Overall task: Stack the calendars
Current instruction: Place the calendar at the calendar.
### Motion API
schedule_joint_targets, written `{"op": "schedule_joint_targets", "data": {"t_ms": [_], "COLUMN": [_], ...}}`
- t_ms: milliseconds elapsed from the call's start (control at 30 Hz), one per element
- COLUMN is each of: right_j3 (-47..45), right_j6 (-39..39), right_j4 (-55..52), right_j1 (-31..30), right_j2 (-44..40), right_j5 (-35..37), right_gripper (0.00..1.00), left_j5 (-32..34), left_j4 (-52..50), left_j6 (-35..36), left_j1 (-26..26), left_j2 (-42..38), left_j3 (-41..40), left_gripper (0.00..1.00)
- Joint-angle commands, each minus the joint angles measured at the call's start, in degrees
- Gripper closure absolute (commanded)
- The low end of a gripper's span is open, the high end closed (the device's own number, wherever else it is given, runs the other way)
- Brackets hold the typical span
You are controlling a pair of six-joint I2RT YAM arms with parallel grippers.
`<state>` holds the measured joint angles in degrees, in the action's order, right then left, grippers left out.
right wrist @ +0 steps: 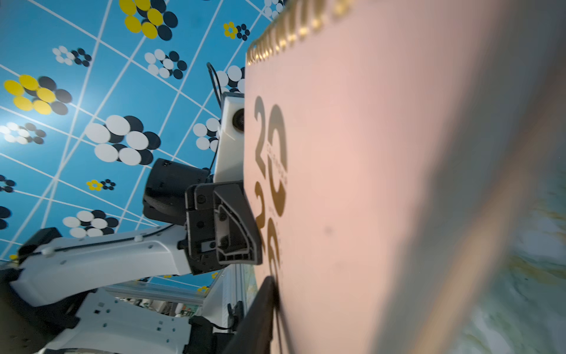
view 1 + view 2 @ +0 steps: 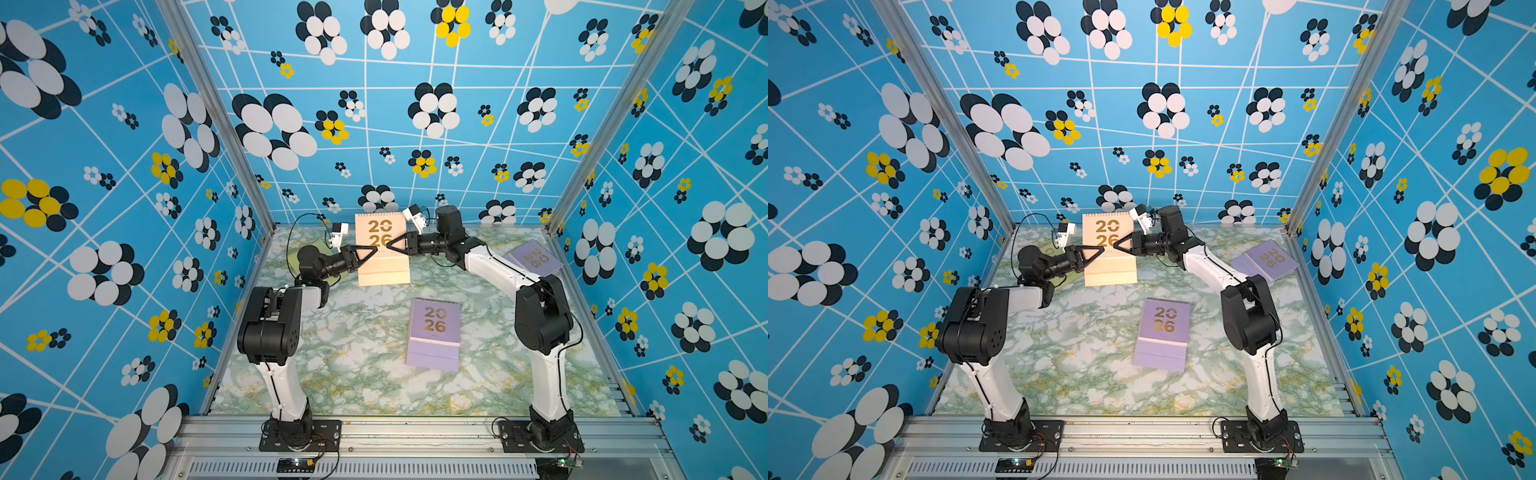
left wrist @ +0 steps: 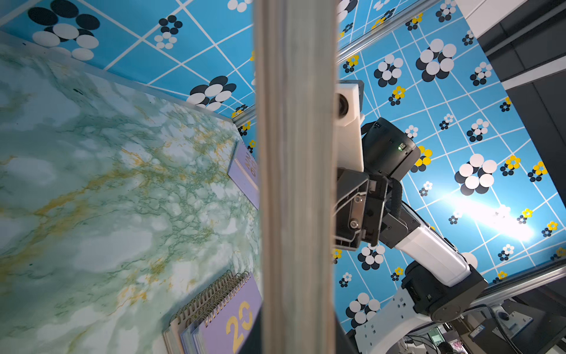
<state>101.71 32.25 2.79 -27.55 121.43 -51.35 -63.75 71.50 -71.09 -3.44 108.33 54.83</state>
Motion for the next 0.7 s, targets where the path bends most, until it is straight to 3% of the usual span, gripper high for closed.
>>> {"op": "schedule_joint_targets", "data": {"t_ms": [0,100,133,300,467,567,667], "right_j3": [1.21,1.19,1.04,-0.54,-5.41,-12.06,-17.28], "right_j6": [-0.52,0.33,0.49,-1.53,-2.85,-2.17,-1.89], "right_j4": [0.46,1.22,1.35,-2.10,-6.13,-6.98,-8.75], "right_j1": [-1.23,-1.54,-1.54,-1.35,0.87,3.82,6.30], "right_j2": [0.81,0.75,0.56,-2.90,-10.15,-16.50,-21.89], "right_j5": [1.03,0.99,0.93,4.94,11.00,14.00,14.11], "right_gripper": [0.84,0.94,0.98,1.00,1.00,1.00,1.00], "left_j5": [-1.19,-1.34,-1.30,-1.01,0.00,1.19,2.77], "left_j4": [3.47,3.38,3.21,0.91,-8.48,-13.44,-19.37], "left_j6": [0.44,0.60,0.70,3.08,10.69,14.70,19.35], "left_j1": [-0.69,-0.72,-0.69,-0.60,-0.60,-0.38,-0.42], "left_j2": [0.20,0.08,0.04,-1.30,-4.10,-5.83,-7.25], "left_j3": [2.17,2.29,2.37,2.05,1.69,1.43,1.68], "left_gripper": [1.00,0.98,0.92,0.43,0.10,0.00,0.00]}}
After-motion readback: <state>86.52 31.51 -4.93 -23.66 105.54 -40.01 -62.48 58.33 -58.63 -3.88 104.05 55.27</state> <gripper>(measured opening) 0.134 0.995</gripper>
